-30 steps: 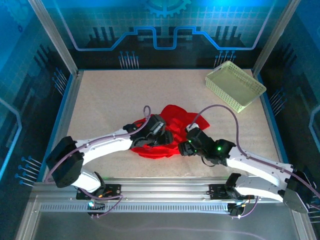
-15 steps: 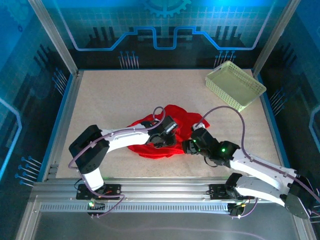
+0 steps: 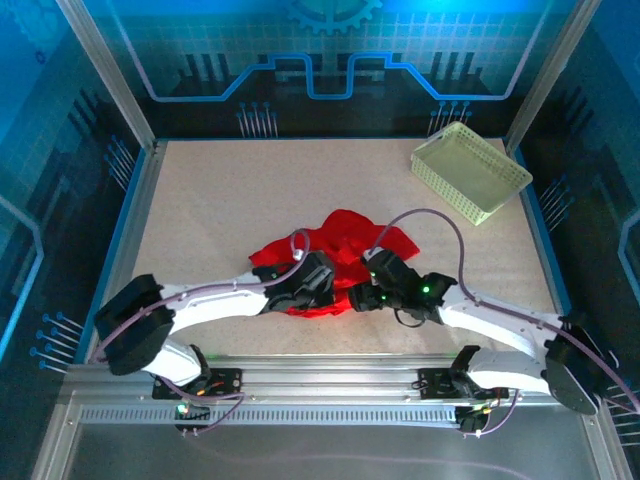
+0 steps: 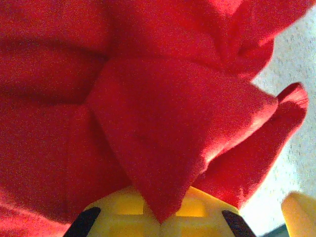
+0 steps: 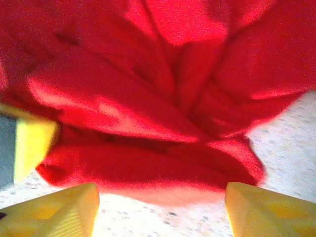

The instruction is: Fold the inside-out t-shirt

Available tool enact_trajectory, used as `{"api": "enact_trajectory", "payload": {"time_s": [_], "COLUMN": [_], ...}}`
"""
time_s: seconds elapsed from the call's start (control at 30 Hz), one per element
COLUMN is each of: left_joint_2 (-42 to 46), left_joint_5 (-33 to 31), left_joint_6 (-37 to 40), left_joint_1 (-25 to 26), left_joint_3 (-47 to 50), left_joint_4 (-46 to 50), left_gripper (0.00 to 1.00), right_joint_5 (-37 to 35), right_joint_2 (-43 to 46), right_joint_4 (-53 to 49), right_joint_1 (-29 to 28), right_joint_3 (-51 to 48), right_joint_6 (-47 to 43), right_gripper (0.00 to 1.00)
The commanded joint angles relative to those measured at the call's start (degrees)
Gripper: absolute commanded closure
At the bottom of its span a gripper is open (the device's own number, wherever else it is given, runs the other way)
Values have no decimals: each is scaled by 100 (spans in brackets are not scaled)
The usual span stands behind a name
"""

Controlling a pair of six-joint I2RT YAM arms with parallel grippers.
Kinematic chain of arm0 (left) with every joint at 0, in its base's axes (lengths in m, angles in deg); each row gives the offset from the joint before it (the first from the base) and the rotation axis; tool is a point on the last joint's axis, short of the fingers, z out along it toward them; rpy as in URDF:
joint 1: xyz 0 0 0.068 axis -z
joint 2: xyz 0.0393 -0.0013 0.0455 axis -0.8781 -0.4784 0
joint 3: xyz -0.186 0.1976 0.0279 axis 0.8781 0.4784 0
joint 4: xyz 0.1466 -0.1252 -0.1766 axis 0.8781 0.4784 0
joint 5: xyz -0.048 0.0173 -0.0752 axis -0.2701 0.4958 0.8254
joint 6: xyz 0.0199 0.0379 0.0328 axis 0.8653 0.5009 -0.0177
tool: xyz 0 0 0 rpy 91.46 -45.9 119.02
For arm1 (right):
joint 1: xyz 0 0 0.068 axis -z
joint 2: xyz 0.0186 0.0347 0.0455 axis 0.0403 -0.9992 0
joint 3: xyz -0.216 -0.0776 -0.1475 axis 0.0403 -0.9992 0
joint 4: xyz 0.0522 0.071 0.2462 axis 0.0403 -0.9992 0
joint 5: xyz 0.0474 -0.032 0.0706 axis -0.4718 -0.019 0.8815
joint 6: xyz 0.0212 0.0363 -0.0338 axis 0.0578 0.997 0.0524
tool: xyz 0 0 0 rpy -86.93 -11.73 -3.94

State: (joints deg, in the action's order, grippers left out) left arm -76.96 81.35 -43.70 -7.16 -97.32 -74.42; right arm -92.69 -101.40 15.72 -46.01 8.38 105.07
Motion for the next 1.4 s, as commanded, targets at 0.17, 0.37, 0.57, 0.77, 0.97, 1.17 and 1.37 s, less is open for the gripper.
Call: {"api": "enact_trajectory", "payload": {"time_s": [0.17, 0.37, 0.57, 0.77, 0.97, 1.17, 1.37], "left_joint_2": [808, 810, 943, 1122, 1407, 1613, 1928], "left_joint_5": [88, 186, 308, 345, 93, -352, -644], "left_joint_6": [208, 335, 460, 592, 805, 1085, 1393], "left_joint_1": [107, 111, 111, 110, 116, 102, 186], "left_joint_3": [968, 1012, 1166, 1288, 1363, 1369, 1157], "left_joint_4": [-713, -970, -1272, -1303, -947, -438, -188], "left_gripper": [100, 100, 93, 87, 78, 74, 67], "right_joint_5": [939, 656, -182, -461, -85, 510, 833], "right_joint_2": [-858, -1218, -1457, -1940, -1735, -1404, -1290], "right_joint_4": [514, 419, 139, 244, 293, 156, -116], "right_joint_1": [-416, -599, -688, -599, -351, -174, -114], "right_joint_3": [652, 702, 844, 1104, 1439, 1598, 1838], "right_joint_6": [-220, -186, -446, -647, -799, -755, -678], "right_gripper": [51, 52, 42, 57, 94, 100, 100]}}
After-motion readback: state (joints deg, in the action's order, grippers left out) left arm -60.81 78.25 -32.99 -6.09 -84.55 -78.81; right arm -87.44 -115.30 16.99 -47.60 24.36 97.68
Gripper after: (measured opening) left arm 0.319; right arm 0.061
